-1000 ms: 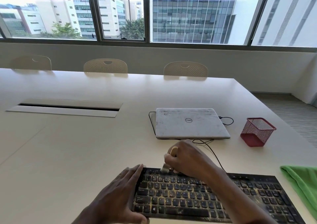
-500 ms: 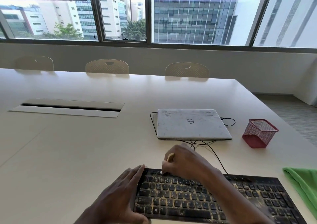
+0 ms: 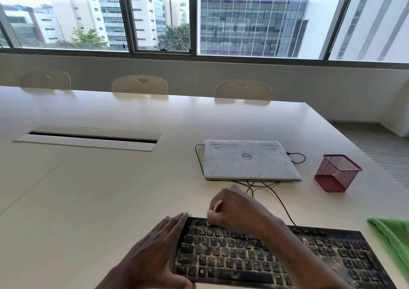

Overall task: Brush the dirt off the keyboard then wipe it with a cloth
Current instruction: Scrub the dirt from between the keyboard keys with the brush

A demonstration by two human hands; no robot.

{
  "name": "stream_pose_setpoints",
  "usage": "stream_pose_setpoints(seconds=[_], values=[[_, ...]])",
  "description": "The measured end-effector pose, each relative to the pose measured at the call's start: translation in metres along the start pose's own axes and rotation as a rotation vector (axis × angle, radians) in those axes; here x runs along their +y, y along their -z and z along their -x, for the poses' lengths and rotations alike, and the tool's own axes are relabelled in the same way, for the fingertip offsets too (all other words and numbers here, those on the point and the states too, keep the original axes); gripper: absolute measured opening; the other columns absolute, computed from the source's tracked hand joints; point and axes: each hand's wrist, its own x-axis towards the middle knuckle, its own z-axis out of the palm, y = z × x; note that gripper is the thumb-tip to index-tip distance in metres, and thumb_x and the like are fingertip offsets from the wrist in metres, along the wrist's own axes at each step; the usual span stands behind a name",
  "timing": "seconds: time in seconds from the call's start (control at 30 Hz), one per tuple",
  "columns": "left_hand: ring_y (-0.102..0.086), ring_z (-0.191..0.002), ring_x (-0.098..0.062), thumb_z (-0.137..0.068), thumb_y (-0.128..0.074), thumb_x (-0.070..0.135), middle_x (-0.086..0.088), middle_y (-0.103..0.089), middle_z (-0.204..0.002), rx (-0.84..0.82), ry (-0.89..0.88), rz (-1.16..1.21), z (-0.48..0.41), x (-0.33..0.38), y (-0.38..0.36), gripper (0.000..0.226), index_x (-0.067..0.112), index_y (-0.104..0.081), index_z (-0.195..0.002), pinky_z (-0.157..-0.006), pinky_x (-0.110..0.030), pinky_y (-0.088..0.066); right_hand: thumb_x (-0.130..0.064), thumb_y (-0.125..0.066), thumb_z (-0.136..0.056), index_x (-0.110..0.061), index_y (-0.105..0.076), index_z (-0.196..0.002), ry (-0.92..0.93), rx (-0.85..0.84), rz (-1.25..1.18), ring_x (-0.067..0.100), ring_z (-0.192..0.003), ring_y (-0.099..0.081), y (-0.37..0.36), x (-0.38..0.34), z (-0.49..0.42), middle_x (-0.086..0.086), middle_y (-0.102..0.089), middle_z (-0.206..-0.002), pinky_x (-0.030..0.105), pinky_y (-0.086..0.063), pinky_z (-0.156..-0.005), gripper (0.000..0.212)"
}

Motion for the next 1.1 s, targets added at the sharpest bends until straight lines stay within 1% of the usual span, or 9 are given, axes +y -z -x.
stream_pose_setpoints(seconds=[0.07,0.23,0.37,0.57,0.63,0.77,0.9,0.97,1.1], values=[[0.007,-0.150,0.007,-0.058,-0.056,0.101,0.031,0.014,-0.160,-0.006,0.006,0.001,0.000,-0.001,0.000,0.140,0.035,0.020,-0.155,-0.123,-0.015,0.000,-0.026,-0.062,-0.096,-0.001,-0.068,-0.074,0.015,0.000,-0.033,0.009,-0.043,-0.039,-0.002,-0.002,0.000,0.005,-0.060,-0.061,0.020,-0.033,-0.042,0.034],[0.008,-0.153,0.002,-0.059,-0.056,0.101,0.024,0.012,-0.165,-0.012,0.020,-0.001,0.000,-0.002,-0.002,0.142,0.032,0.018,-0.158,-0.126,-0.022,-0.005,-0.033,-0.059,-0.097,-0.007,-0.070,-0.071,0.011,0.144,-0.067,0.015,-0.044,-0.051,-0.002,-0.005,-0.006,0.005,-0.070,-0.065,0.030,-0.045,-0.044,0.038],[0.006,-0.153,0.001,-0.058,-0.056,0.101,0.023,0.010,-0.166,-0.010,0.016,0.001,0.000,-0.002,-0.002,0.143,0.031,0.017,-0.159,-0.126,-0.024,-0.007,-0.025,-0.062,-0.095,-0.003,-0.065,-0.067,0.025,0.037,0.003,0.009,-0.042,-0.041,-0.004,-0.006,-0.007,0.010,-0.062,-0.060,0.025,-0.038,-0.043,0.036],[0.006,-0.153,0.002,-0.059,-0.056,0.101,0.025,0.011,-0.164,-0.013,0.011,-0.011,-0.001,-0.003,-0.001,0.142,0.030,0.017,-0.159,-0.126,-0.021,-0.005,-0.032,-0.067,-0.088,-0.014,-0.076,-0.082,-0.002,0.059,0.028,0.014,-0.063,-0.068,0.004,-0.004,-0.010,-0.002,-0.075,-0.078,0.032,-0.059,-0.058,0.021],[0.007,-0.153,0.001,-0.058,-0.056,0.102,0.024,0.012,-0.165,-0.018,0.020,-0.012,0.000,-0.003,-0.001,0.143,0.030,0.018,-0.159,-0.126,-0.023,-0.006,-0.028,-0.068,-0.087,-0.017,-0.078,-0.084,0.016,0.031,0.030,0.010,-0.066,-0.069,0.004,-0.005,-0.010,-0.005,-0.075,-0.080,0.027,-0.058,-0.059,0.015],[0.004,-0.154,-0.001,-0.057,-0.057,0.101,0.024,0.010,-0.165,-0.024,0.026,-0.005,-0.001,-0.002,0.000,0.143,0.031,0.017,-0.158,-0.127,-0.025,-0.008,-0.021,-0.066,-0.084,-0.018,-0.078,-0.082,0.057,-0.080,-0.003,0.012,-0.063,-0.068,0.005,-0.009,-0.006,-0.007,-0.075,-0.077,0.032,-0.060,-0.063,0.013],[0.004,-0.154,-0.002,-0.057,-0.056,0.102,0.024,0.011,-0.165,-0.032,0.034,-0.005,-0.001,-0.003,-0.001,0.143,0.033,0.019,-0.157,-0.127,-0.026,-0.009,-0.022,-0.067,-0.085,-0.017,-0.080,-0.085,0.041,-0.006,-0.027,0.010,-0.067,-0.069,0.008,-0.008,-0.009,-0.007,-0.077,-0.082,0.030,-0.060,-0.065,0.014],[0.004,-0.154,-0.003,-0.056,-0.055,0.103,0.023,0.010,-0.166,-0.036,0.036,-0.007,0.000,-0.003,-0.002,0.144,0.032,0.018,-0.158,-0.127,-0.027,-0.010,-0.021,-0.067,-0.085,-0.016,-0.080,-0.085,0.046,-0.044,-0.016,0.012,-0.067,-0.070,0.007,-0.007,-0.009,-0.006,-0.077,-0.082,0.033,-0.060,-0.067,0.014],[0.005,-0.152,0.002,-0.058,-0.056,0.101,0.026,0.012,-0.162,-0.020,0.014,-0.014,0.000,-0.002,0.000,0.141,0.034,0.020,-0.155,-0.124,-0.019,-0.005,-0.020,-0.066,-0.085,-0.017,-0.079,-0.082,0.056,-0.096,-0.011,0.015,-0.066,-0.069,0.009,-0.010,-0.006,-0.007,-0.076,-0.078,0.035,-0.060,-0.066,0.014]])
